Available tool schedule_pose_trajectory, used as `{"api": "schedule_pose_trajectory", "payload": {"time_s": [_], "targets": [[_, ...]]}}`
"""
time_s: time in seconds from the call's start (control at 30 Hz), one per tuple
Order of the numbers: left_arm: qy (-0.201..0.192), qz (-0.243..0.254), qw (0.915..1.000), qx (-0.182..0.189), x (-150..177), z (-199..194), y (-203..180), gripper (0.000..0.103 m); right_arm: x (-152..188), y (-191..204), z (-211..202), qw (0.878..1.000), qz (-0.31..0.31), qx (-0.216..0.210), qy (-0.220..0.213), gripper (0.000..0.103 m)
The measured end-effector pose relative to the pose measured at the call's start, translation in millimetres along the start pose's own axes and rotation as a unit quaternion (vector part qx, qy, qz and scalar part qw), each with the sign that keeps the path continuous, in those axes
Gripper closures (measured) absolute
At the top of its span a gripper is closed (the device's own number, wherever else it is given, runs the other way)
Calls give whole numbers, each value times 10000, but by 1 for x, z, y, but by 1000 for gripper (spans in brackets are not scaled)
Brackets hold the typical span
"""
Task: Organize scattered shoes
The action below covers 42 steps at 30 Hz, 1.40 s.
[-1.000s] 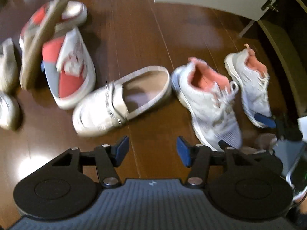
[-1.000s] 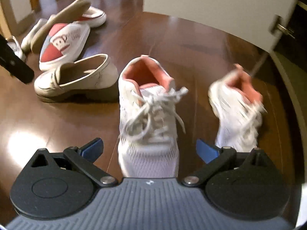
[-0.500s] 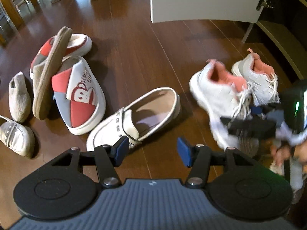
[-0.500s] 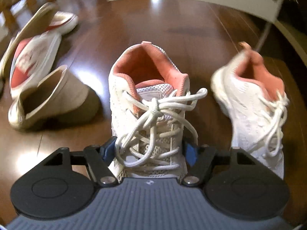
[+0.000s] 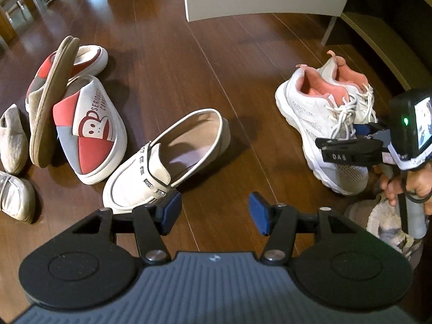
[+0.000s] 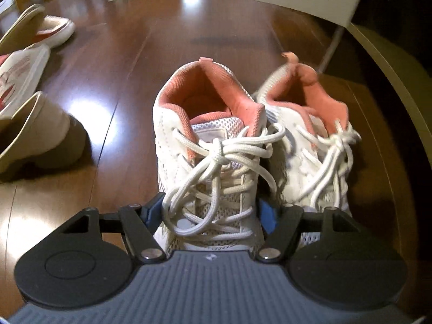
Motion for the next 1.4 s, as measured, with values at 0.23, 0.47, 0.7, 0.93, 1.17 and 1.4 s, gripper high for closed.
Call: {"api": "schedule_pose_trajectory", "payload": {"time_s": [0.23, 0.47, 0.7, 0.93, 1.17, 1.4], "targets": [[109, 158, 9998, -23, 6, 1, -16, 44, 2, -2, -1, 9999, 11, 117, 49, 23], [-108, -54, 9999, -41, 5, -26, -40, 44, 18, -34, -87, 9957, 904, -109, -188, 11], [-350, 36, 9993, 113, 13, -62, -93, 44, 131, -80, -205, 9836, 1804, 65, -36, 11], [-902, 670, 9935, -175, 12, -122, -154, 43, 164, -91, -298, 9787, 1933, 285, -628, 9], [-1287, 1002, 9852, -527, 28, -176, -183, 41, 191, -103, -353, 9712, 2232, 220, -807, 7], [-1411, 815, 9840, -715, 40, -214, -163, 40, 220, -108, -385, 9599, 2683, 113, -807, 7]]}}
Point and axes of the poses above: each gripper's, at about its wrist camera, not at the fingertips, and z roughly the way its jaws point, y to its left, x to its underside, the point moved 8 cm from there along z, roughly the way its jaws point, and after that the axes turned 13 degrees about z, right-handed, at the moved point
